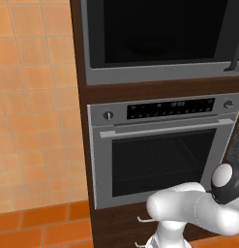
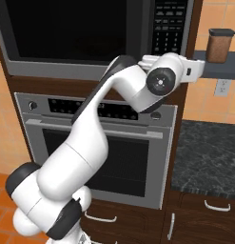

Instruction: Open the microwave, place the bowl with waffle inside the microwave, then close the microwave door and turn it on.

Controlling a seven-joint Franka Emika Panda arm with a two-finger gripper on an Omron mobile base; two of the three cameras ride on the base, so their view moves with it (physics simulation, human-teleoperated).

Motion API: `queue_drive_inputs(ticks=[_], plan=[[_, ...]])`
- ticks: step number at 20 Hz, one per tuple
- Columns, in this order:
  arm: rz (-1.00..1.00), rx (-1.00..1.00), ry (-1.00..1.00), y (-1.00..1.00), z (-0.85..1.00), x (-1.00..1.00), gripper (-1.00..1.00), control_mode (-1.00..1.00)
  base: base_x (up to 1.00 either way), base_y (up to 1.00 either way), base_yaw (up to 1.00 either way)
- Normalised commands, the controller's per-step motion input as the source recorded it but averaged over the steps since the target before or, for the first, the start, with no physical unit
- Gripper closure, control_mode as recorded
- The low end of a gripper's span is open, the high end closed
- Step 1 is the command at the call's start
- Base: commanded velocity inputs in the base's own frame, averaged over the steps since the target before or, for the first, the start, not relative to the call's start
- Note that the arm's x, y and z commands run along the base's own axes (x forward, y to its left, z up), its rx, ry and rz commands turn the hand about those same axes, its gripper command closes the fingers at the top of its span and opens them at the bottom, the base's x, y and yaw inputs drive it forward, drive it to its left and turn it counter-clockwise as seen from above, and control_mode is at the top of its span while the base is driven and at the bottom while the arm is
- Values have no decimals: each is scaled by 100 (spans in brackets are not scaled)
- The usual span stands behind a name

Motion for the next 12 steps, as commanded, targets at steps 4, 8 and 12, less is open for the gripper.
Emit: queue_drive_inputs(ticks=[4, 8, 12], plan=[[0, 0, 2, 3, 0, 29, -100, -100, 0, 0, 0], [0, 0, 1, 0, 0, 38, -100, -100, 0, 0, 0], [0, 0, 0, 0, 0, 40, -100, -100, 0, 0, 0]])
